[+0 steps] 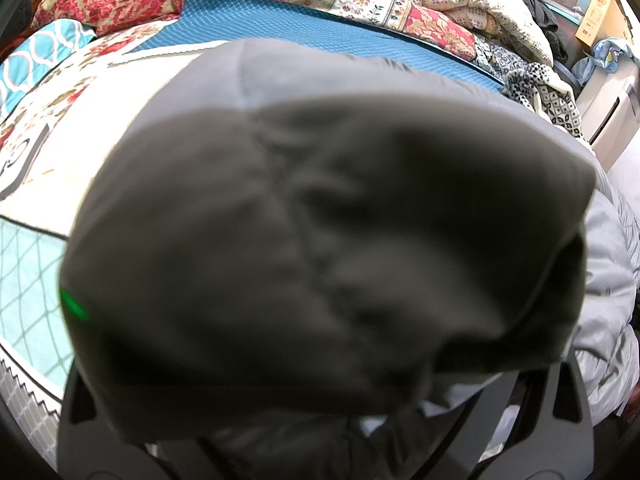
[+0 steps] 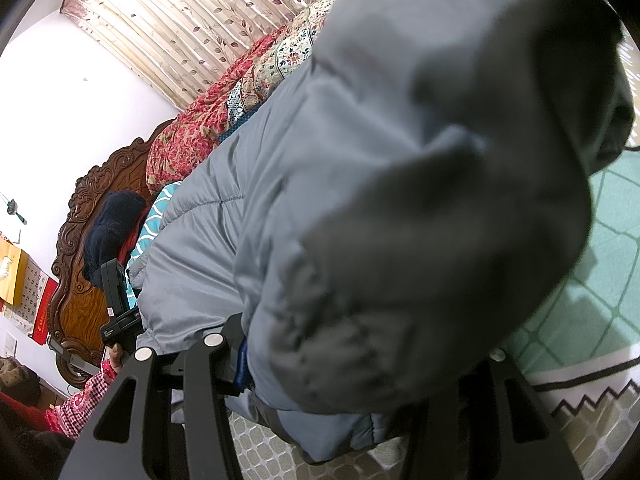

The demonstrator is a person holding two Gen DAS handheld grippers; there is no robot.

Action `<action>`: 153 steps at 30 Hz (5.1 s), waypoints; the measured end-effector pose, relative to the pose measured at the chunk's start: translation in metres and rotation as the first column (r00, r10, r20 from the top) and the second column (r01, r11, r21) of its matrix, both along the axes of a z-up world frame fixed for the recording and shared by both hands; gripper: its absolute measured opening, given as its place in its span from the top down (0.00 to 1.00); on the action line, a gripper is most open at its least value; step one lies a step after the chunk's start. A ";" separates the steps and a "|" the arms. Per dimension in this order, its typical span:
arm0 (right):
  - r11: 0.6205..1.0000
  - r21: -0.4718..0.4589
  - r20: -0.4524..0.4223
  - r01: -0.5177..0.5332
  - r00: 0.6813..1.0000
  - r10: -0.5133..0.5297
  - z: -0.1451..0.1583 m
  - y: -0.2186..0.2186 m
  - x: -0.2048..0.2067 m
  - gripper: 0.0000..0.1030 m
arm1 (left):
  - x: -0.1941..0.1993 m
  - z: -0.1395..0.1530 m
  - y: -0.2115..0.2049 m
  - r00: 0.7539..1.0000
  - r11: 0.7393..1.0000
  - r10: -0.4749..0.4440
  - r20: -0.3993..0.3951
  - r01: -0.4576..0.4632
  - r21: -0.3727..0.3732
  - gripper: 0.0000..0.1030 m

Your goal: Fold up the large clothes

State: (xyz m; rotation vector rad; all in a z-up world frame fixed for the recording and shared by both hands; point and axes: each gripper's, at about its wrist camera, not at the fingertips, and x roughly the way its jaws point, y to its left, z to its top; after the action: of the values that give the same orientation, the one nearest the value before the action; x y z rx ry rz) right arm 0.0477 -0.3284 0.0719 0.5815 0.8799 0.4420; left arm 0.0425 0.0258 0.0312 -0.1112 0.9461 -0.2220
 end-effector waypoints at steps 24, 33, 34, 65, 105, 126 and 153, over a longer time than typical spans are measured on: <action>1.000 0.001 0.007 0.016 1.000 -0.016 -0.004 0.000 -0.003 0.74 | 0.000 -0.003 0.006 1.000 1.000 -0.010 0.007 0.010 -0.013 0.06; 1.000 0.006 0.009 0.017 1.000 -0.017 -0.005 -0.002 -0.004 0.74 | 0.000 -0.002 0.006 1.000 1.000 -0.011 0.009 0.011 -0.013 0.06; 1.000 0.007 0.009 0.017 1.000 -0.017 -0.005 -0.002 -0.005 0.74 | 0.000 -0.002 0.005 1.000 1.000 -0.011 0.008 0.011 -0.013 0.06; 1.000 0.009 0.010 0.018 1.000 -0.018 -0.006 -0.002 -0.005 0.74 | 0.000 -0.002 0.005 1.000 1.000 -0.010 0.009 0.010 -0.014 0.06; 1.000 0.011 0.011 0.017 1.000 -0.018 -0.008 -0.004 -0.004 0.74 | 0.000 -0.003 0.005 1.000 1.000 -0.009 0.010 0.010 -0.015 0.06; 1.000 0.006 0.011 0.019 1.000 -0.019 -0.009 -0.006 -0.005 0.74 | -0.001 -0.001 0.005 1.000 1.000 -0.011 0.011 0.011 -0.014 0.06; 1.000 0.007 0.012 0.019 1.000 -0.019 -0.009 -0.009 -0.006 0.74 | -0.002 0.000 0.005 1.000 1.000 -0.011 0.014 0.012 -0.016 0.06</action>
State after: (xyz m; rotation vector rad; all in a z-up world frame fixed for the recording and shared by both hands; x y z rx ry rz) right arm 0.0412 -0.3373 0.0630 0.5920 0.8608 0.4309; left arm 0.0406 0.0311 0.0308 -0.1193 0.9315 -0.2409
